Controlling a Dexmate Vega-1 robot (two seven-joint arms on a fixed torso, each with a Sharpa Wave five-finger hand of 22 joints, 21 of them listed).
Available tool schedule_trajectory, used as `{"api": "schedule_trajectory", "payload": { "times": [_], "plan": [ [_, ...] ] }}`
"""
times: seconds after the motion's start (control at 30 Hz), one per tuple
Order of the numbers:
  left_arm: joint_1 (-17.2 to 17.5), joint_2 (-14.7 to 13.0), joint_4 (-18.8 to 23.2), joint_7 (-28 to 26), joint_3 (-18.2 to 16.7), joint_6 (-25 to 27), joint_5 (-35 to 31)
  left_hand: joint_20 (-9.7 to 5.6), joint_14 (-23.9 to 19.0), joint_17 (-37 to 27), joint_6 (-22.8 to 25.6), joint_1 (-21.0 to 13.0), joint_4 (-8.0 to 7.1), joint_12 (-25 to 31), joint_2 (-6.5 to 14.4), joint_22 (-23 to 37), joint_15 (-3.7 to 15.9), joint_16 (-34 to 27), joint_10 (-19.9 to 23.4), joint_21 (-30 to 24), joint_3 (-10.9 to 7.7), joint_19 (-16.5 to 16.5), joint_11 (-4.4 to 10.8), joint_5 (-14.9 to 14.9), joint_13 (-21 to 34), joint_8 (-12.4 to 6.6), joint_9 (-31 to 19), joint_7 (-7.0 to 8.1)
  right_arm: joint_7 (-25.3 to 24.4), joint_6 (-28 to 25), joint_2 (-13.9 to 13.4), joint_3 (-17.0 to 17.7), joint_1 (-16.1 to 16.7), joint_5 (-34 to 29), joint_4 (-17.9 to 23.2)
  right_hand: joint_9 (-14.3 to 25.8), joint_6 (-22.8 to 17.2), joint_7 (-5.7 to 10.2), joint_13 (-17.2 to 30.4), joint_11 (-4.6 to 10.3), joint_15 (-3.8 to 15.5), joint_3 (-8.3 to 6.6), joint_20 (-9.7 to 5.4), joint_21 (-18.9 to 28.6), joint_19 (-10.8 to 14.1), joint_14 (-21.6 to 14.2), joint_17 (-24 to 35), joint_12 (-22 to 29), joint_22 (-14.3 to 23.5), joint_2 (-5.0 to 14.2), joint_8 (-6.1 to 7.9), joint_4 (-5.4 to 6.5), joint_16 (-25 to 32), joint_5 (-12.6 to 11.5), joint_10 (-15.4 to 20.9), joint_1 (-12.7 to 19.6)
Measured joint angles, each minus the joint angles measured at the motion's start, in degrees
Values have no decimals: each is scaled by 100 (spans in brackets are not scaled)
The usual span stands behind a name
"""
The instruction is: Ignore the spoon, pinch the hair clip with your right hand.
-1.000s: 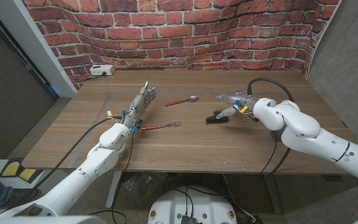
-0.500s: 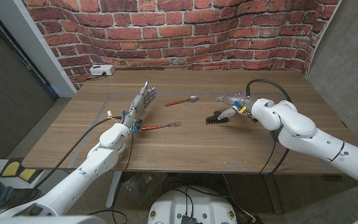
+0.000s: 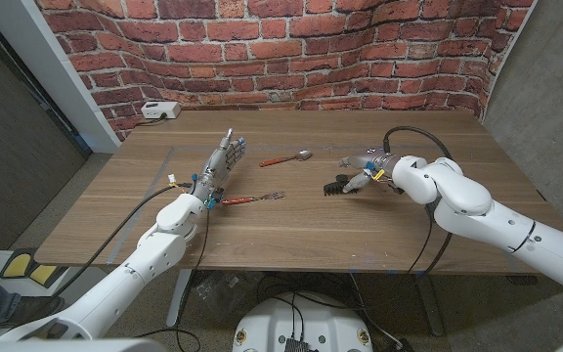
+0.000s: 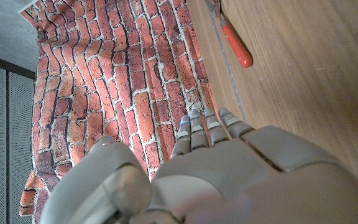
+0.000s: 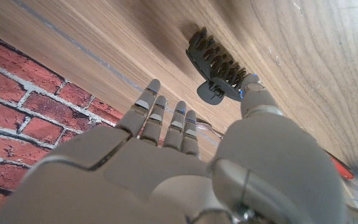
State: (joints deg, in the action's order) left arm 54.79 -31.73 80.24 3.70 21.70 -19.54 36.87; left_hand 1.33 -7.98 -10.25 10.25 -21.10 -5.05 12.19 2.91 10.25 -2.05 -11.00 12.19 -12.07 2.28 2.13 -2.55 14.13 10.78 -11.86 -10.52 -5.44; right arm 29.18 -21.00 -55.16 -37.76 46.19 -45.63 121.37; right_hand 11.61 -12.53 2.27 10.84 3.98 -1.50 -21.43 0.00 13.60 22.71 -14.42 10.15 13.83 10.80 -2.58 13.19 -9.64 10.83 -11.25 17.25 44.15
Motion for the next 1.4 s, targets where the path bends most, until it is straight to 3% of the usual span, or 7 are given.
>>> {"api": "schedule_trajectory", "payload": {
  "times": [0.53,0.9,1.4],
  "plan": [
    [12,3,-16,30,0,32,26,0,0,0,0,-16,0,0,16,0,0,0,8,0,0,0,8,0,0,0,0,0,81,130,74,-38,-69,28,-161,-1,-471,285,-12,293,149,-72,-71,87,296,-483,13,122,-1,42,164,24,44,-22,505,209],
    [22,-6,-14,43,2,34,29,0,1,0,62,-60,-16,0,60,0,0,0,8,0,17,0,8,-40,0,0,0,21,0,201,125,-38,-79,136,-297,-2,-941,633,-25,527,231,-95,-134,153,565,-968,12,209,-1,88,301,48,88,-22,1024,299],
    [20,4,-67,76,9,18,44,0,-30,0,61,-58,0,0,58,0,31,0,24,0,32,0,25,-40,0,0,0,21,-325,263,168,-69,-87,195,-366,-2,-1198,704,-25,592,353,-111,-122,233,757,-1233,12,272,-2,99,362,64,133,-22,1247,356]
  ]
}}
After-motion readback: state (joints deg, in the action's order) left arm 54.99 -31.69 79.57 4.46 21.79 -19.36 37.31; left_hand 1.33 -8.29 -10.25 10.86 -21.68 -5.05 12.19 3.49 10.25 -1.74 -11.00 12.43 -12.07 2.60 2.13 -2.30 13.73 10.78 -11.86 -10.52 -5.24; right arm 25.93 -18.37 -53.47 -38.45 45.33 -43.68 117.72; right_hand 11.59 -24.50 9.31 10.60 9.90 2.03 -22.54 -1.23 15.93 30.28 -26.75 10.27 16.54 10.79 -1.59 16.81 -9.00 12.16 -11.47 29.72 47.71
